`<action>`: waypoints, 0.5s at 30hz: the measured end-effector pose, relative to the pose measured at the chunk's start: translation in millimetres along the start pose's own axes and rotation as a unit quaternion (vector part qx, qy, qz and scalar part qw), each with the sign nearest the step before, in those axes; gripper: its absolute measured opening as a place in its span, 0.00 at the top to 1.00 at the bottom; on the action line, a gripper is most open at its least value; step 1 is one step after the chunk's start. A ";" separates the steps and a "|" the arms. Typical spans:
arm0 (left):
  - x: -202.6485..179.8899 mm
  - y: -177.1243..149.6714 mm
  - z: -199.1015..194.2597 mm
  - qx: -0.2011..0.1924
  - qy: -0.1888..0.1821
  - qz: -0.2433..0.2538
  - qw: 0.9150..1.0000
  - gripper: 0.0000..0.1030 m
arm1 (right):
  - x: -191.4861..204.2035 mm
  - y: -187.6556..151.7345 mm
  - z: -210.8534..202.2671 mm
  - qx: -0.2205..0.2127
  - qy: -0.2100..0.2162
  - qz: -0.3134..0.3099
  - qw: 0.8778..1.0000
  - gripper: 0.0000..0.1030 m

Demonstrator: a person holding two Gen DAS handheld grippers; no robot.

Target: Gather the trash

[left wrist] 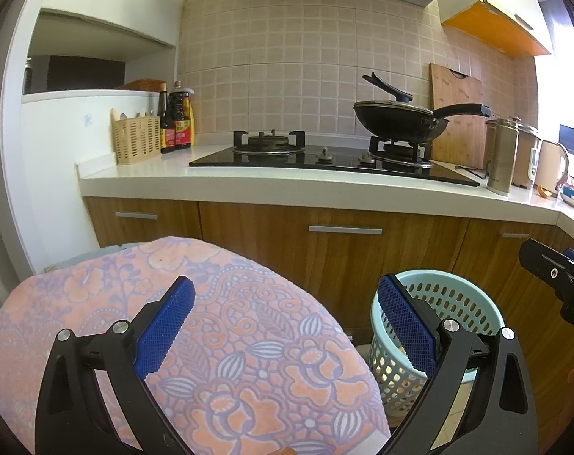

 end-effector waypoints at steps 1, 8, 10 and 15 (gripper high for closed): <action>0.1 0.1 0.0 0.000 0.000 0.000 1.000 0.09 | -0.1 -0.2 0.1 0.000 0.000 0.000 1.000 0.09; 1.5 0.3 -0.8 -0.001 -0.001 0.000 1.000 0.09 | -0.2 -0.4 0.5 0.002 0.001 0.000 1.000 0.09; 1.3 0.4 -0.6 -0.001 -0.001 0.001 1.000 0.09 | 0.1 -0.3 0.6 0.001 0.001 0.000 1.000 0.09; 0.9 2.9 -2.0 -0.003 0.000 0.000 1.000 0.09 | 1.3 -1.9 0.9 0.004 0.004 0.000 1.000 0.09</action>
Point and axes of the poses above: each gripper's, at about its wrist camera, not at the fingertips, and z roughly the way its jaws point, x to its left, y to its top, the point moved 10 cm from there along z, roughly the way its jaws point, and after that the axes turned 1 degree about -x, right-handed, at the moved point
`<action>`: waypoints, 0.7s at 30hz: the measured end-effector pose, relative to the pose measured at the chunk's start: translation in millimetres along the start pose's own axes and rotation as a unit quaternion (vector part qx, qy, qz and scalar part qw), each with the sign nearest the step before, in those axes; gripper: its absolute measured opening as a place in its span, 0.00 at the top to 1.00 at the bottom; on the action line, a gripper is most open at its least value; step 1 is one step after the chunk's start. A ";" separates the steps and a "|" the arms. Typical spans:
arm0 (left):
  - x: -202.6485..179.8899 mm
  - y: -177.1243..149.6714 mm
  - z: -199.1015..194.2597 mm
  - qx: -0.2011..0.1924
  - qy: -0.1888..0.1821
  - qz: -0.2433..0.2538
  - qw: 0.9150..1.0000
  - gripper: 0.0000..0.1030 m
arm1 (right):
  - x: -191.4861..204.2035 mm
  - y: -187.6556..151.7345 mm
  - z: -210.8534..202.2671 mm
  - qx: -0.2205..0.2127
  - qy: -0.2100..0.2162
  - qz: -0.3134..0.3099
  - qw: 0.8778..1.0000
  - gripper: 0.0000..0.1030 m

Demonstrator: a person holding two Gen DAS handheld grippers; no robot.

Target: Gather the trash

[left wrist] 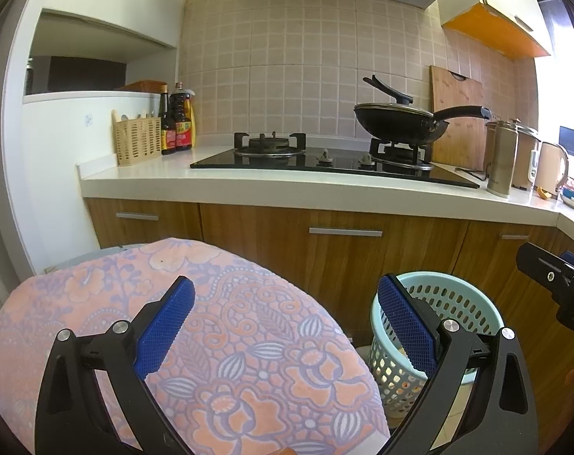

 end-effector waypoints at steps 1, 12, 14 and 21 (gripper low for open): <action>-0.4 0.4 -0.3 -0.001 0.001 0.001 1.000 0.09 | 0.4 -0.2 0.6 0.000 0.000 -0.001 1.000 0.09; -2.2 0.8 -2.0 -0.002 0.016 0.015 1.000 0.09 | -0.1 0.9 0.9 0.000 -0.001 -0.002 1.000 0.09; -0.7 1.8 -3.9 -0.009 0.027 0.017 0.999 0.09 | -0.3 1.2 0.8 -0.001 -0.001 -0.002 1.000 0.09; -2.3 3.2 -6.8 -0.011 0.019 0.016 1.000 0.09 | 0.3 3.4 -0.6 -0.002 -0.002 -0.004 1.000 0.09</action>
Point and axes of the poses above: each gripper's, at about its wrist camera, not at the fingertips, and z roughly the way its jaws point, x to its left, y to its top, the point moved 10 cm from there along z, roughly the way its jaws point, and after that the axes turned 1 degree about -x, right-handed, at the moved point
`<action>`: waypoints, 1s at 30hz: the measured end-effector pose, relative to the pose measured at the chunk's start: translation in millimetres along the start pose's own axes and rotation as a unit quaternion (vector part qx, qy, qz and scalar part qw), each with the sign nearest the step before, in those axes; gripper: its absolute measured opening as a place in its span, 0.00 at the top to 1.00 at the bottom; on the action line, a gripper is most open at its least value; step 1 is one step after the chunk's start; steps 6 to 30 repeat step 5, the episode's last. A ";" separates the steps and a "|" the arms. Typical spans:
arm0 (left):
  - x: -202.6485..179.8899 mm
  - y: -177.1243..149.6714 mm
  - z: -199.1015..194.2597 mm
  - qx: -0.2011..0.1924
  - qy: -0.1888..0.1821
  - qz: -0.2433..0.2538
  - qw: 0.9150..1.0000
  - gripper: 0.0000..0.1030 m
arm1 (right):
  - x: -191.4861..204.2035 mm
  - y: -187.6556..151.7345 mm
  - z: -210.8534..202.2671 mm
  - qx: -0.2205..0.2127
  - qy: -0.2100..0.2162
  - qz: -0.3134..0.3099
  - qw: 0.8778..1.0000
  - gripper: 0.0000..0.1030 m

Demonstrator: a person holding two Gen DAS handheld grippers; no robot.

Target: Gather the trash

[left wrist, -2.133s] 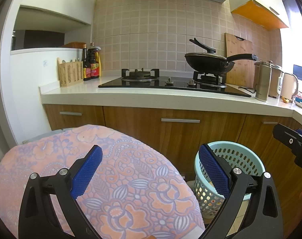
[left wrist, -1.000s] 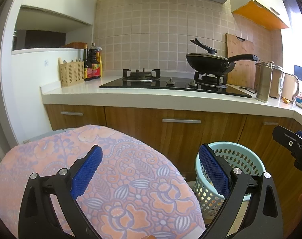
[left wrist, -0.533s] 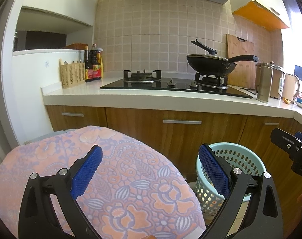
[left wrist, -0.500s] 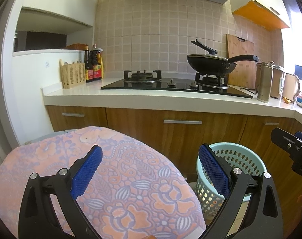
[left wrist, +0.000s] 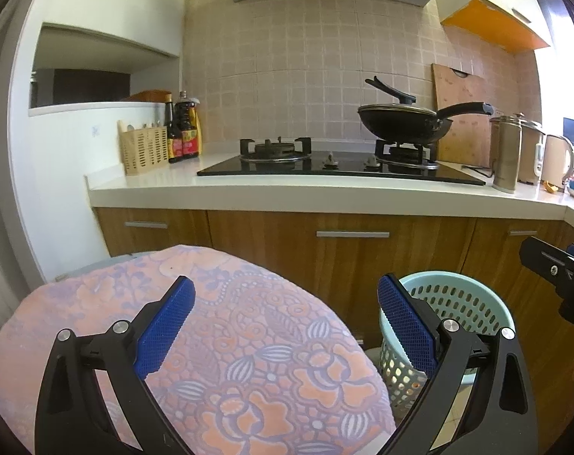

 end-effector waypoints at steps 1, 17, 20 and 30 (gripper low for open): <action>-2.3 0.2 -1.3 -0.002 -0.007 0.002 1.000 0.09 | -0.5 0.9 -0.7 -0.001 -0.001 0.000 1.000 0.09; -3.6 -0.3 -0.3 -0.003 -0.005 0.002 1.000 0.09 | -2.6 6.8 -5.4 -0.007 -0.004 0.001 1.000 0.09; -3.6 -0.3 -0.3 -0.003 -0.005 0.002 1.000 0.09 | -2.6 6.8 -5.4 -0.007 -0.004 0.001 1.000 0.09; -3.6 -0.3 -0.3 -0.003 -0.005 0.002 1.000 0.09 | -2.6 6.8 -5.4 -0.007 -0.004 0.001 1.000 0.09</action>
Point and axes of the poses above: each gripper's, at about its wrist camera, not at the fingertips, and z roughly the way its jaws point, x to its left, y to its top, the point moved 10 cm from there along z, roughly the way its jaws point, and after that the axes turned 1 degree about -x, right-handed, at the moved point
